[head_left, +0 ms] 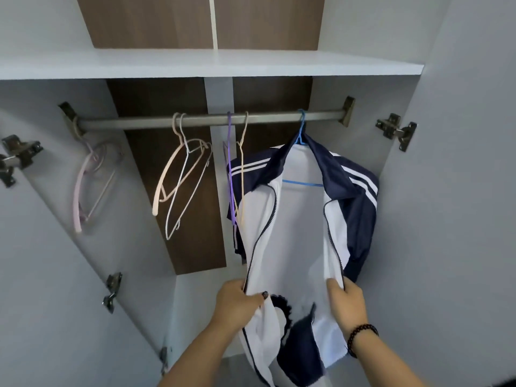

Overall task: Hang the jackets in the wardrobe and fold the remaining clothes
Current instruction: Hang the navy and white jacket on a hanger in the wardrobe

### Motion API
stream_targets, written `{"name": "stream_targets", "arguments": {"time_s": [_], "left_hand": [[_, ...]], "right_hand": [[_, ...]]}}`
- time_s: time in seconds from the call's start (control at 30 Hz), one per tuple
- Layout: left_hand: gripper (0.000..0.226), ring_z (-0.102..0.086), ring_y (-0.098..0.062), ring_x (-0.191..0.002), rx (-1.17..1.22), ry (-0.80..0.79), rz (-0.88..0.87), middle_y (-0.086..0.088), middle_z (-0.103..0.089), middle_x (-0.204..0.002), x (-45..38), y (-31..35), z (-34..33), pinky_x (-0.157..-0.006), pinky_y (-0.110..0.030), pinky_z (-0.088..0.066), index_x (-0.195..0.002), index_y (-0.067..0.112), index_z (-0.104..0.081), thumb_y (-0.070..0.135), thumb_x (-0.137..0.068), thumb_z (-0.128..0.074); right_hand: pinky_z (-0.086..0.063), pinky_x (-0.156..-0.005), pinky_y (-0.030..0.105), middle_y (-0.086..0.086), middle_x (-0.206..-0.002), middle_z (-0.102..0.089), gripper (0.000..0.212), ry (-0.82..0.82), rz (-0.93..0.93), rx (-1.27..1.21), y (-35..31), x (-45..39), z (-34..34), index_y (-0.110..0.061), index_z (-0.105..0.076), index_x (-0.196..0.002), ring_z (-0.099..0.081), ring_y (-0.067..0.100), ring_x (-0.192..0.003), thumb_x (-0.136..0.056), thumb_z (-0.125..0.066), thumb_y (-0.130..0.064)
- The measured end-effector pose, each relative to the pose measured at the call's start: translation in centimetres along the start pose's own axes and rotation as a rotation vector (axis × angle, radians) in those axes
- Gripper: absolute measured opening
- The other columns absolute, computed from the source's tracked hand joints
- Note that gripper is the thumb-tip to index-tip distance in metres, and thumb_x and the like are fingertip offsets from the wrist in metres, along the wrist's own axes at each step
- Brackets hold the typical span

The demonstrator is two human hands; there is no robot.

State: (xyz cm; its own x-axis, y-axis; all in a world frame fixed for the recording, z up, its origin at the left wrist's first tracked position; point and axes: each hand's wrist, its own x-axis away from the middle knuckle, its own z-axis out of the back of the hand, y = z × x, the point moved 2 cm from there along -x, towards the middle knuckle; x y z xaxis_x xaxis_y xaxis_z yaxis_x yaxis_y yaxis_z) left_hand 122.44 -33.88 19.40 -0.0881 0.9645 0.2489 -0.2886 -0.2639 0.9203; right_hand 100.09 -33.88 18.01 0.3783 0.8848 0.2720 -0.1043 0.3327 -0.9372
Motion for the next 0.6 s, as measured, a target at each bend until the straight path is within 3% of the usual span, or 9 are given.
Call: {"name": "stream_targets", "arguments": {"time_s": [0.1, 0.17, 0.23, 0.3, 0.37, 0.43, 0.5, 0.6], "left_hand": [[0.024, -0.052, -0.009, -0.058, -0.175, 0.061, -0.008, -0.003, -0.059, -0.071, 1.8, -2.0, -0.6, -0.047, -0.010, -0.035, -0.075, 0.004, -0.063, 0.015, -0.095, -0.055], [0.023, -0.050, -0.012, -0.062, -0.177, 0.191, -0.032, -0.005, -0.057, -0.076, 3.5, -2.9, -1.0, -0.047, -0.013, -0.034, -0.083, 0.005, -0.058, 0.010, -0.100, -0.043], [0.027, -0.051, -0.014, -0.066, -0.088, 0.384, -0.042, 0.001, -0.055, -0.074, 5.6, -3.3, -1.2, -0.051, -0.016, -0.030, -0.081, 0.019, -0.050, 0.008, -0.101, -0.037], [0.030, -0.050, -0.013, -0.065, 0.023, 0.531, -0.073, 0.003, -0.053, -0.071, 7.7, -3.1, -1.6, -0.052, -0.018, -0.029, -0.075, 0.025, -0.045, 0.013, -0.102, -0.038], [0.032, -0.047, -0.013, -0.060, 0.116, 0.574, -0.090, 0.004, -0.050, -0.064, 9.6, -2.8, -2.3, -0.052, -0.021, -0.030, -0.069, 0.021, -0.044, 0.026, -0.101, -0.045], [0.036, -0.044, -0.009, -0.055, 0.195, 0.504, -0.068, 0.010, -0.048, -0.058, 11.7, -2.8, -3.2, -0.051, -0.021, -0.032, -0.065, 0.020, -0.045, 0.038, -0.094, -0.057], [0.030, -0.053, -0.004, -0.054, 0.197, 0.339, -0.008, 0.014, -0.057, -0.057, 14.1, -3.4, -4.5, -0.053, -0.018, -0.042, -0.064, 0.023, -0.054, 0.038, -0.083, -0.072], [0.011, -0.066, -0.017, -0.077, 0.077, 0.152, 0.144, -0.001, -0.070, -0.084, 17.7, -5.5, -7.2, -0.070, -0.030, -0.054, -0.085, 0.015, -0.066, 0.017, -0.079, -0.075]], "right_hand": [[-0.051, -0.076, 0.038, 0.026, -0.078, -0.058, 0.037, -0.037, 0.073, -0.040, 0.5, 2.9, 0.7, 0.010, -0.056, -0.091, -0.055, 0.023, -0.070, -0.095, -0.053, -0.027], [-0.055, -0.078, 0.037, 0.018, -0.082, -0.069, 0.034, -0.067, 0.112, -0.034, 0.8, 5.2, 1.5, 0.002, -0.066, -0.090, -0.064, 0.024, -0.073, -0.095, -0.057, -0.030], [-0.054, -0.063, 0.022, 0.000, -0.072, -0.072, 0.020, -0.112, 0.148, -0.001, 1.7, 7.6, 2.4, -0.012, -0.069, -0.085, -0.066, 0.011, -0.066, -0.093, -0.060, -0.028], [-0.048, -0.054, 0.012, -0.004, -0.074, -0.072, 0.009, -0.148, 0.166, 0.042, 3.2, 9.9, 3.5, -0.022, -0.067, -0.084, -0.064, 0.001, -0.060, -0.092, -0.063, -0.021], [-0.046, -0.052, 0.009, -0.006, -0.079, -0.070, 0.009, -0.153, 0.172, 0.096, 4.8, 12.0, 5.2, -0.024, -0.064, -0.087, -0.064, -0.002, -0.061, -0.090, -0.065, -0.016], [-0.043, -0.053, 0.008, -0.009, -0.077, -0.068, 0.006, -0.143, 0.163, 0.137, 6.1, 14.1, 7.4, -0.020, -0.064, -0.092, -0.062, -0.003, -0.061, -0.089, -0.066, -0.015], [-0.042, -0.052, 0.008, -0.010, -0.075, -0.067, 0.007, -0.146, 0.136, 0.163, 7.4, 16.1, 10.0, -0.017, -0.065, -0.094, -0.060, -0.002, -0.060, -0.087, -0.067, -0.015], [-0.040, -0.049, 0.007, -0.009, -0.074, -0.066, 0.009, -0.162, 0.094, 0.244, 9.5, 19.4, 13.6, -0.022, -0.063, -0.088, -0.062, 0.007, -0.067, -0.084, -0.070, -0.017]]}}
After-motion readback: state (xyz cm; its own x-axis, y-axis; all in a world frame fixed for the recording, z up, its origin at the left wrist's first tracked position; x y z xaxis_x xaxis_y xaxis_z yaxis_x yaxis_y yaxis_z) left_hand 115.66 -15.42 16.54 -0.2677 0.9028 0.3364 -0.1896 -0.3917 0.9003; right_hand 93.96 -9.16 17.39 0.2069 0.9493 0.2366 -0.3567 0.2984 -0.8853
